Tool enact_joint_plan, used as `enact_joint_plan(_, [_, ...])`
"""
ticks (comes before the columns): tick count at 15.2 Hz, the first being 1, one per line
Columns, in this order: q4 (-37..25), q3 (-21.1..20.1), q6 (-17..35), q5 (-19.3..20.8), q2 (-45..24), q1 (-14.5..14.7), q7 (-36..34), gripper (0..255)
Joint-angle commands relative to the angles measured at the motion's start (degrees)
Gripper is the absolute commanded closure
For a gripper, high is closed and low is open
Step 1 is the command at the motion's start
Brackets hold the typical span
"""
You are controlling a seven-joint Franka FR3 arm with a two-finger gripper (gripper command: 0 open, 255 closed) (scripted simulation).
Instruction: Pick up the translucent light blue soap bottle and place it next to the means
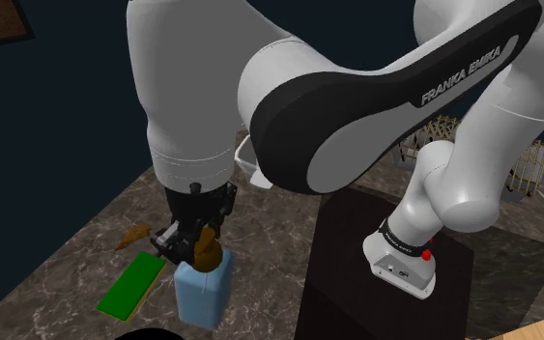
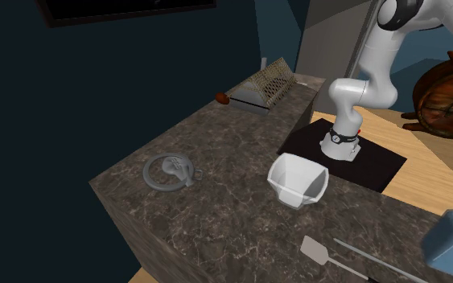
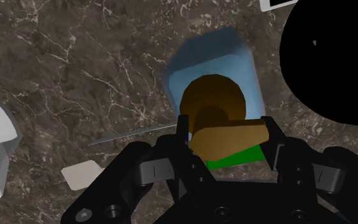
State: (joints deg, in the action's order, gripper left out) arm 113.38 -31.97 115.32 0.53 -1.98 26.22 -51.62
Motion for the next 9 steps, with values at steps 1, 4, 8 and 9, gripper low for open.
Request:
enact_joint_plan(1, [0.6, 0.0, 0.8, 0.1, -0.2, 0.0, -0.1, 255])
enact_joint_plan(4, [0.5, 0.0, 0.8, 0.2, -0.2, 0.0, -0.1, 255])
enact_joint_plan(8, [0.5, 0.0, 0.8, 0.2, -0.2, 0.0, -0.1, 255])
enact_joint_plan(9, [0.6, 0.0, 0.8, 0.2, -0.2, 0.0, -0.1, 0])
